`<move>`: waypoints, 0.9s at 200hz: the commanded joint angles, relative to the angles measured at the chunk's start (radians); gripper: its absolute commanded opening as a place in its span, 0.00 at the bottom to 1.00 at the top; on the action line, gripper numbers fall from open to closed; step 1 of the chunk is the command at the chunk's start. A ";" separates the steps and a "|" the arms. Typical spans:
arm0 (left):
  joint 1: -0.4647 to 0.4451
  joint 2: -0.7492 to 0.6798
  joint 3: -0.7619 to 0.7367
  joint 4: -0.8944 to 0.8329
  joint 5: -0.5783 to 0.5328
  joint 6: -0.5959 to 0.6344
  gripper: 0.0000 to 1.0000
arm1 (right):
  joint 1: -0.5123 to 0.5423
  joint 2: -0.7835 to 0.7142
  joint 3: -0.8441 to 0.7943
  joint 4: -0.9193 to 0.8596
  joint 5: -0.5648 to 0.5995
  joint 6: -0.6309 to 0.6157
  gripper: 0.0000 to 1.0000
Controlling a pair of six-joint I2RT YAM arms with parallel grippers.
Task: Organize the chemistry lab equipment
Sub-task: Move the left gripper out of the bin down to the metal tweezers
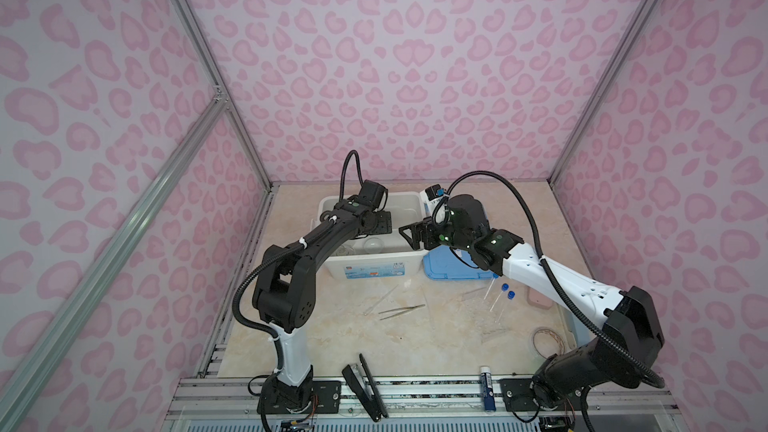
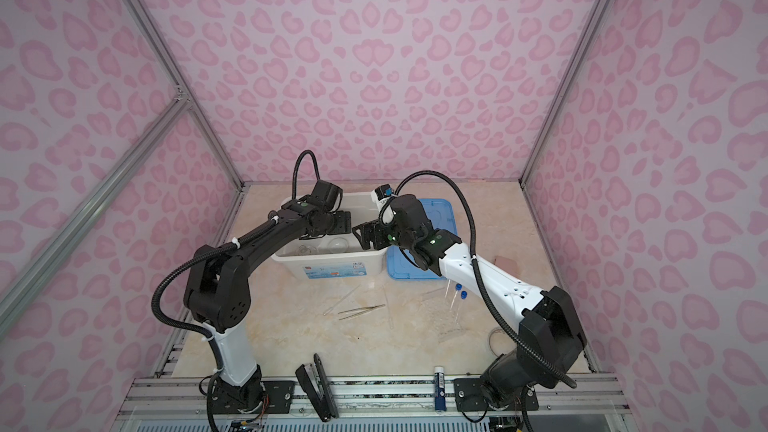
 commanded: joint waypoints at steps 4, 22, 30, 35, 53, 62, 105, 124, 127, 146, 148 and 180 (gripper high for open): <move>-0.007 -0.076 0.010 -0.038 0.011 0.005 0.83 | 0.000 -0.034 -0.012 0.008 0.011 -0.010 0.94; -0.016 -0.144 0.003 -0.048 0.024 0.008 0.83 | 0.001 -0.068 -0.022 0.000 0.011 -0.021 0.94; -0.020 -0.182 -0.006 -0.043 0.039 0.019 0.83 | 0.000 -0.087 -0.028 -0.007 0.013 -0.030 0.94; -0.023 -0.207 -0.010 -0.044 0.051 0.025 0.83 | 0.000 -0.101 -0.033 -0.012 0.014 -0.037 0.94; -0.030 -0.296 -0.033 -0.039 0.127 0.056 0.85 | 0.000 -0.156 -0.048 -0.041 0.013 -0.078 0.94; -0.032 -0.346 -0.056 -0.025 0.173 0.080 0.86 | -0.001 -0.188 -0.061 -0.062 0.014 -0.098 0.95; -0.064 -0.597 -0.240 0.018 0.294 0.223 0.85 | -0.019 -0.332 -0.154 -0.129 -0.030 -0.186 0.95; -0.093 -0.681 -0.339 0.023 0.293 0.256 0.87 | -0.020 -0.376 -0.200 -0.150 -0.057 -0.206 0.96; -0.101 -0.692 -0.357 0.026 0.294 0.262 0.88 | -0.020 -0.381 -0.206 -0.156 -0.063 -0.208 0.96; -0.165 -0.736 -0.455 0.052 0.259 0.265 0.92 | -0.020 -0.402 -0.236 -0.192 -0.088 -0.216 0.98; -0.171 -0.738 -0.466 0.055 0.253 0.265 0.92 | -0.020 -0.403 -0.241 -0.194 -0.088 -0.217 0.98; -0.297 -0.740 -0.606 0.103 0.144 0.237 0.98 | -0.020 -0.429 -0.291 -0.207 -0.083 -0.218 0.98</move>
